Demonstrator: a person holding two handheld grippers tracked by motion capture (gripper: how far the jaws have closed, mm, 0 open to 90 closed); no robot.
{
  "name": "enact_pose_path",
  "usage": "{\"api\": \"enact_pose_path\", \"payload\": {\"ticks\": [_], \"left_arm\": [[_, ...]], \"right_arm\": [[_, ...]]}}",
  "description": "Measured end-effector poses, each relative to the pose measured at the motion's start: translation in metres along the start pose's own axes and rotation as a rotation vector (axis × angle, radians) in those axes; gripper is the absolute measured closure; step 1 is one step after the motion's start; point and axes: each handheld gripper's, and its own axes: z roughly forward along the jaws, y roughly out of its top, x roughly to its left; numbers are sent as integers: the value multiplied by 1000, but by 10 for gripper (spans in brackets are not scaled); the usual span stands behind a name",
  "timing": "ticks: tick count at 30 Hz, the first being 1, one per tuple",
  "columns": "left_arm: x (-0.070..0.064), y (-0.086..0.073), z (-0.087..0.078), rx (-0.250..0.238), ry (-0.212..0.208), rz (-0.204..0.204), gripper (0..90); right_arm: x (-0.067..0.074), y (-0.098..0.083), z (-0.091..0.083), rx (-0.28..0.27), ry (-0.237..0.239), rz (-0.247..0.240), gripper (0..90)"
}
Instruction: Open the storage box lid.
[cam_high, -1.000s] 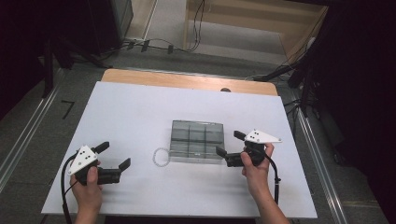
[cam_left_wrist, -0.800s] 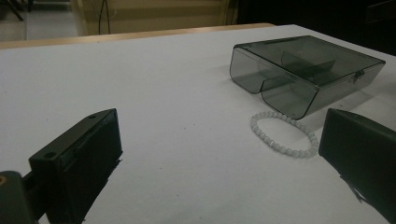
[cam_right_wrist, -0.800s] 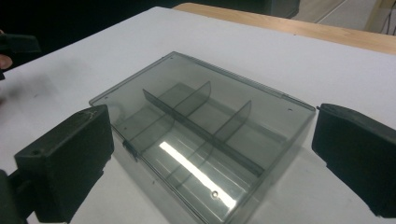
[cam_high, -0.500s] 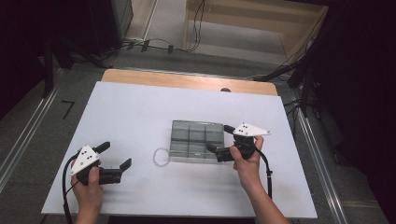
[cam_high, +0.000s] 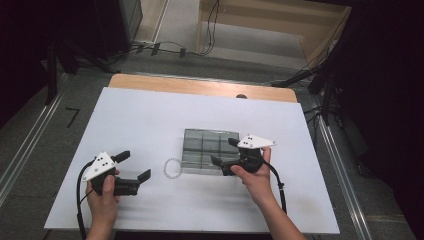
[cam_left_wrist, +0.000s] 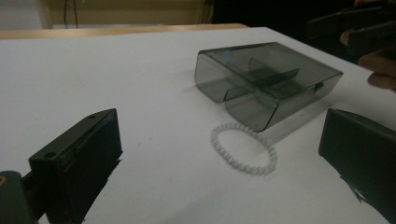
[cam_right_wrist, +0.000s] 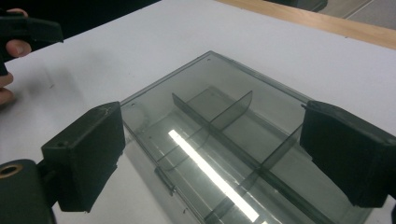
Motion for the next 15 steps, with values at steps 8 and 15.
{"api": "enact_pose_path", "payload": {"ticks": [8, 15], "left_arm": [[-12, 12, 25, 16, -43, 35, 0], [-17, 21, 48, 21, -70, 48, 0]], "right_arm": [[3, -2, 0, 16, 25, -12, 593], [7, -14, 2, 52, 73, -34, 843]]}}
